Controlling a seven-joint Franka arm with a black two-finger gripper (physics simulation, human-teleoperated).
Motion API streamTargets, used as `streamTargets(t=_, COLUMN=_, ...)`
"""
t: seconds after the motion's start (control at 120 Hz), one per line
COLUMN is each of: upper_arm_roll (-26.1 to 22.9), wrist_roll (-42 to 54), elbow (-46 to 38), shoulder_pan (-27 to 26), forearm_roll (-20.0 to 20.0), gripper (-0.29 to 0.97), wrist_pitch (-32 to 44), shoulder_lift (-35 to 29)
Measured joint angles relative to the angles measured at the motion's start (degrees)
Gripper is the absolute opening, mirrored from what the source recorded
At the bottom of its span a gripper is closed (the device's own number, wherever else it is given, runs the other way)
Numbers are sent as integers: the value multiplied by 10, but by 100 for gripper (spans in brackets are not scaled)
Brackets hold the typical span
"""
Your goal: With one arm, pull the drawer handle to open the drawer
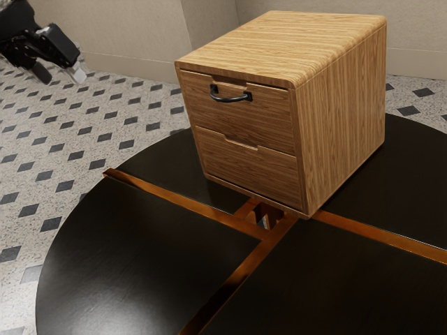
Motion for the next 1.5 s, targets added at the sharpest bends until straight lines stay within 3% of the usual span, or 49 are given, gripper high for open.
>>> streamTargets(t=0.15, upper_arm_roll=-3, wrist_roll=15, elbow=0, shoulder_pan=-41, forearm_roll=1, gripper=66, wrist_pitch=-5, shoulder_lift=3)
streamTargets(t=0.283, upper_arm_roll=-5, wrist_roll=25, elbow=-3, shoulder_pan=-29, forearm_roll=5, gripper=66, wrist_pitch=-12, shoulder_lift=3)
streamTargets(t=0.483, upper_arm_roll=0, wrist_roll=38, elbow=-27, shoulder_pan=-25, forearm_roll=-20, gripper=66, wrist_pitch=-48, shoulder_lift=9)
streamTargets(t=0.633, upper_arm_roll=-7, wrist_roll=95, elbow=-22, shoulder_pan=-25, forearm_roll=-6, gripper=66, wrist_pitch=-53, shoulder_lift=5)
streamTargets(t=0.925, upper_arm_roll=-103, wrist_roll=260, elbow=-14, shoulder_pan=-36, forearm_roll=80, gripper=66, wrist_pitch=-14, shoulder_lift=6)
streamTargets(t=1.1, upper_arm_roll=-118, wrist_roll=343, elbow=-16, shoulder_pan=-64, forearm_roll=107, gripper=66, wrist_pitch=23, shoulder_lift=13)
streamTargets(t=1.208, upper_arm_roll=-163, wrist_roll=385, elbow=-20, shoulder_pan=-25, forearm_roll=139, gripper=66, wrist_pitch=42, shoulder_lift=15)
streamTargets(t=1.325, upper_arm_roll=-248, wrist_roll=421, elbow=-25, shoulder_pan=42, forearm_roll=166, gripper=66, wrist_pitch=57, shoulder_lift=15)
streamTargets(t=1.5, upper_arm_roll=-292, wrist_roll=465, elbow=-27, shoulder_pan=26, forearm_roll=191, gripper=66, wrist_pitch=72, shoulder_lift=29)
